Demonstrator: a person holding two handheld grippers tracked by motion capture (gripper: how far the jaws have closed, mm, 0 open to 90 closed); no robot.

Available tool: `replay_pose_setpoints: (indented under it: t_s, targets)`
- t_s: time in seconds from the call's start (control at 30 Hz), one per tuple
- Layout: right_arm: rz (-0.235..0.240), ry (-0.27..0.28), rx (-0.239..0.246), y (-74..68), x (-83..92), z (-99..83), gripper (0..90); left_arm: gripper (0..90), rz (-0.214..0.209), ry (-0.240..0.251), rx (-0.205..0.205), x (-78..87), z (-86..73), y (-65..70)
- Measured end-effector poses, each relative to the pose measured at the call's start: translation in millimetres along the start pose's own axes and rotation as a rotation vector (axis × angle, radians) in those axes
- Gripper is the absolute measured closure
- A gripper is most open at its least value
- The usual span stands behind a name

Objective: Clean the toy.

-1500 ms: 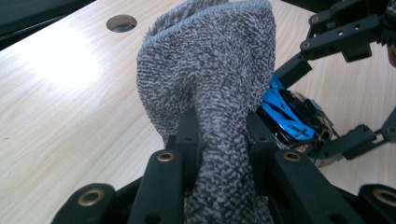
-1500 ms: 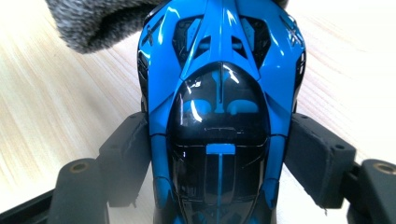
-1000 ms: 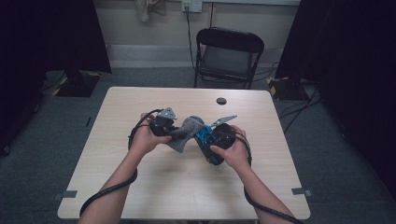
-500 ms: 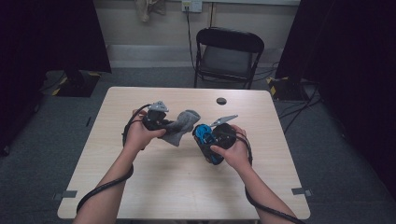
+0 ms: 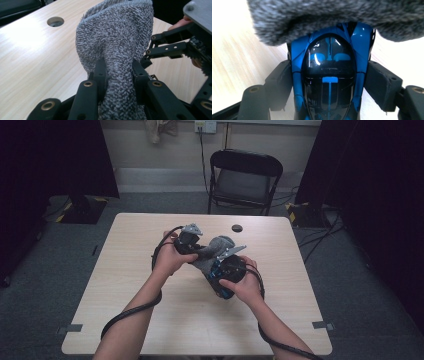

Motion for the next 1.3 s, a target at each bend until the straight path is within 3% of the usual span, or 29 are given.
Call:
replay_pose_setpoints:
  t_s: [0.4, 0.57, 0.73, 0.87, 0.9, 1.07, 1.23, 1.3]
  targets:
    - [-0.031, 0.007, -0.025, 12.4, 7.0, -6.0, 27.1, 72.0, -0.015, -0.023, 0.031, 9.7, -12.4, -8.0]
    - [-0.038, 0.006, -0.047, 18.0, 10.7, -8.4, 27.1, 72.0, -0.033, -0.024, 0.038, 13.8, -25.4, -10.6]
    - [-0.047, 0.015, -0.081, 24.6, 14.3, -10.7, 27.1, 72.0, -0.023, -0.045, 0.041, 16.6, -43.3, -14.8]
    - [-0.048, 0.014, -0.080, 25.8, 16.0, -10.8, 27.1, 71.9, 0.016, -0.054, 0.047, 18.4, -52.7, -21.7]
    - [-0.042, 0.018, -0.079, 24.9, 16.4, -10.2, 27.1, 71.9, 0.073, -0.065, 0.056, 19.5, -58.4, -29.5]
    - [-0.025, 0.025, -0.060, 17.7, 16.9, -3.9, 27.0, 71.9, 0.168, -0.051, 0.076, 19.3, -63.0, -38.7]
    - [-0.007, 0.037, -0.052, 11.4, 15.5, 5.1, 27.1, 71.9, 0.165, -0.041, 0.060, 10.4, -63.0, -32.5]
    - [-0.008, 0.035, -0.049, 9.7, 14.4, 7.7, 27.1, 71.9, 0.144, -0.033, 0.052, 6.1, -63.0, -27.5]
Point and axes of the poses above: each handheld gripper's, and its own axes: x roughly backward along the jaws, z roughly out of its top, y roughly to its right, the point moved 3 cm from there along -x, roughly forward along the jaws, and after that the axes turned 15 degrees about z, right-handed, at the moved point
